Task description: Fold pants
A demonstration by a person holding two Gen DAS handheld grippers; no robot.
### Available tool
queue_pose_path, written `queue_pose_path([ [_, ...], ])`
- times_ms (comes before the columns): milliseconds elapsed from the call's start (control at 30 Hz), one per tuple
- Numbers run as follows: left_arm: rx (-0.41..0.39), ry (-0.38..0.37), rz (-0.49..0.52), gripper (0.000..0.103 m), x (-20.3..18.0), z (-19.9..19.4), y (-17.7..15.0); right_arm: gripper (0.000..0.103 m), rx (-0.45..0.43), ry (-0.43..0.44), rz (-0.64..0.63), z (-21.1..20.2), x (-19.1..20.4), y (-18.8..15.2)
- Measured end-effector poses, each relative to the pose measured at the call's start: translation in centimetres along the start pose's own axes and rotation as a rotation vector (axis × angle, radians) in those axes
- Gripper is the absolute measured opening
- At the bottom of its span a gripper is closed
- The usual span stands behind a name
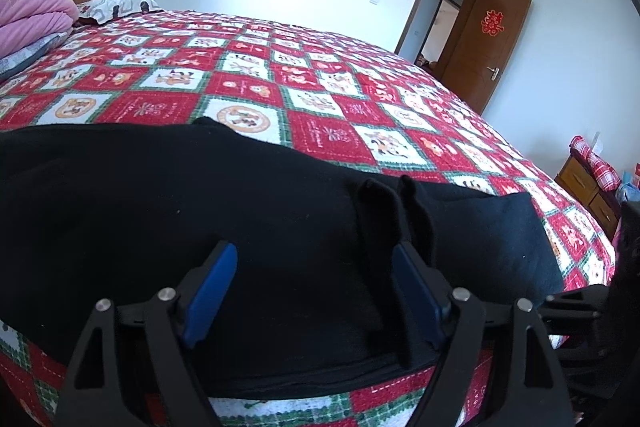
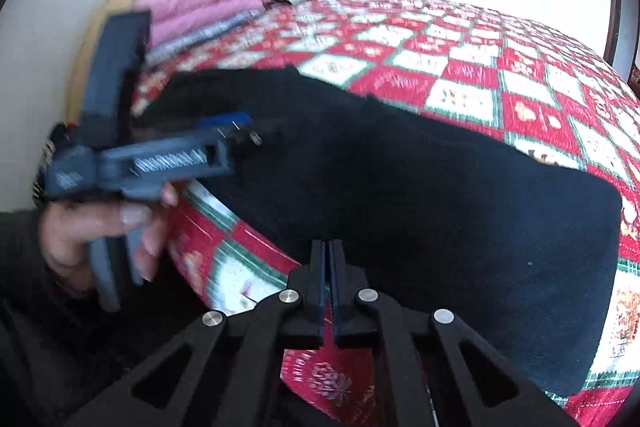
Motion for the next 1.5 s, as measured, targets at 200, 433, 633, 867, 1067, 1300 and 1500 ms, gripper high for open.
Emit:
queue_pose_path([
  [200,-0.019,0.009,0.025,0.083,-0.3,-0.5,0.2,0.008,0.012,-0.005,-0.042,0.2,0.4,-0.3],
  [433,-0.045,0.05,0.049,0.092,-0.1,-0.9,0.5,0.035,-0.072,0.039,0.118,-1.0,-2.2,-0.6],
  [633,-0.032,0.081,0.066,0.093,0.4,-0.8,0.8,0.036,-0.038,0.012,0.105,-0.4,-2.2,-0.8],
  [867,-0.074,0.156,0.151,0.093,3.2,-3.4,4.0,0.036,-0.195,0.002,0.116,-3.3,-2.2,-0.2],
  [1067,-0.123,0.354,0.153,0.095,12.4,-6.5,9.1,0.037,-0.253,-0.031,0.154,-4.2,-3.0,0.3],
  [1300,-0.05,0.408,0.023,0.095,21.8,-5.9,10.6,0.037,-0.239,-0.048,0.162,-3.9,-3.1,0.0],
  [1500,-0.041,0.328,-0.032,0.096,23.1,-4.5,10.1,0.037,-0.235,-0.055,0.167,-3.7,-3.2,-0.2],
])
Point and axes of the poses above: each gripper's, at about its wrist camera, not at the fingertips, and z roughly the way its jaws point, x to its left, y to its top, the point moved 3 cm from there along z, roughly the way its jaws point, and after that the axes turned 15 degrees about -z, right-handed, at the moved point
